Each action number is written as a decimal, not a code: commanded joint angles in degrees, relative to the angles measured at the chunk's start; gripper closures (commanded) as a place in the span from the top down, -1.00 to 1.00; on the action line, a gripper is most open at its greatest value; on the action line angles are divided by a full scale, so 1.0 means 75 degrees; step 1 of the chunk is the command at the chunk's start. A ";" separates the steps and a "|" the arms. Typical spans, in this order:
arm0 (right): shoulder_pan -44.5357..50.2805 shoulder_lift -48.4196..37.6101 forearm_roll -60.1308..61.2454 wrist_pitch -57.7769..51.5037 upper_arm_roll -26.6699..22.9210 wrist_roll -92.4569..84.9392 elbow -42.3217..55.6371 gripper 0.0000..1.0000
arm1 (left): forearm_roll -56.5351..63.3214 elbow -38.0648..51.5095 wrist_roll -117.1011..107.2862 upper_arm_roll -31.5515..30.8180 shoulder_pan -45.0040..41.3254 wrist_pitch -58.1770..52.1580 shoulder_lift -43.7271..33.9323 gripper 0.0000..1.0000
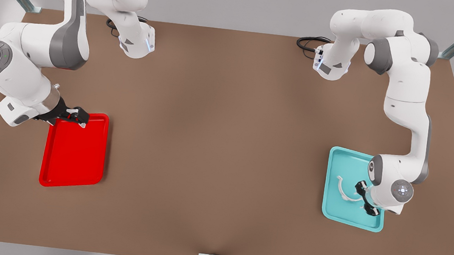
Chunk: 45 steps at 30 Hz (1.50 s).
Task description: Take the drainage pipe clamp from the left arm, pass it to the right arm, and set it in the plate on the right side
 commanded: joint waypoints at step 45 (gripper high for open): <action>0.1265 0.2361 0.0494 0.0603 0.1195 0.2542 0.2988 1.00 | -0.2852 0.2280 -0.9261 -0.1325 -0.2896 -0.1918 -0.1142 -0.57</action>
